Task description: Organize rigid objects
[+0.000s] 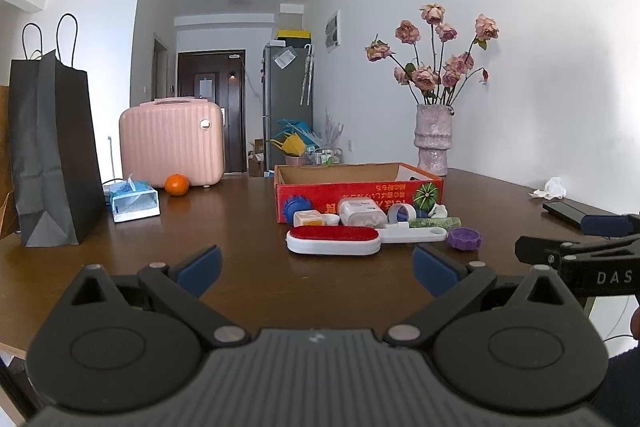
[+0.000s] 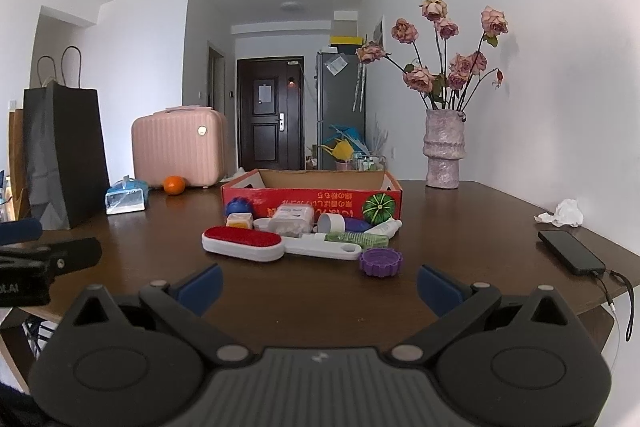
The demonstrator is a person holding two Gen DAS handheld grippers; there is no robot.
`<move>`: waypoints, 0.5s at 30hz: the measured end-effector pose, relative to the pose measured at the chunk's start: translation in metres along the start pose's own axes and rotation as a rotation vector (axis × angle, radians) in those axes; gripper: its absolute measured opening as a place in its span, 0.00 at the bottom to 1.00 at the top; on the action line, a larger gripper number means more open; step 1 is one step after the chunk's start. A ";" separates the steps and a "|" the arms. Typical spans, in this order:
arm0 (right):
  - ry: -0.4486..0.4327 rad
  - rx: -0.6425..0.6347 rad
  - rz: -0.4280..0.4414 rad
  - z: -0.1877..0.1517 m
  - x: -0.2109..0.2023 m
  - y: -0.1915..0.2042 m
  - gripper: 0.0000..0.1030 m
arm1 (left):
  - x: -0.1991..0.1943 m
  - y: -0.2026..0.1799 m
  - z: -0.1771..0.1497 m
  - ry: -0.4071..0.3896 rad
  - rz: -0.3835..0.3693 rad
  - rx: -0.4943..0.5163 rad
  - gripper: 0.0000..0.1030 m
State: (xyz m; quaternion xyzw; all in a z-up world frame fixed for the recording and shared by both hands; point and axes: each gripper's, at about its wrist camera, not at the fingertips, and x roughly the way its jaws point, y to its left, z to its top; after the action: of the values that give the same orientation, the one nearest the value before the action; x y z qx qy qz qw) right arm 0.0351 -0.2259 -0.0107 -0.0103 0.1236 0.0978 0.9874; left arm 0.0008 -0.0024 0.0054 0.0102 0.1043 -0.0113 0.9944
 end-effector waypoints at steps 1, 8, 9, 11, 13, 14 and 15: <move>0.000 0.001 -0.003 0.000 0.000 0.000 1.00 | 0.000 0.001 0.000 0.000 0.001 0.001 1.00; -0.001 -0.004 -0.004 0.001 0.001 0.003 1.00 | 0.001 0.000 -0.001 -0.003 0.010 0.006 1.00; 0.001 -0.005 -0.004 0.001 0.001 0.003 1.00 | 0.001 0.000 0.000 0.000 0.010 0.005 1.00; 0.005 -0.003 -0.008 0.001 0.002 0.002 1.00 | 0.002 0.000 -0.001 0.007 0.012 0.004 1.00; 0.003 -0.001 -0.013 0.001 0.002 0.002 1.00 | 0.002 -0.001 -0.001 0.011 0.013 0.010 1.00; 0.002 0.000 -0.014 0.001 0.002 0.001 1.00 | 0.002 -0.002 -0.001 0.011 0.013 0.010 1.00; 0.004 0.001 -0.014 0.001 0.003 0.001 1.00 | 0.002 -0.002 -0.001 0.012 0.012 0.011 1.00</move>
State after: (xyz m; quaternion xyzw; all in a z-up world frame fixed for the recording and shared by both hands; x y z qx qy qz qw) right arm 0.0378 -0.2244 -0.0102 -0.0107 0.1256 0.0910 0.9878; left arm 0.0023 -0.0042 0.0045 0.0161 0.1100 -0.0058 0.9938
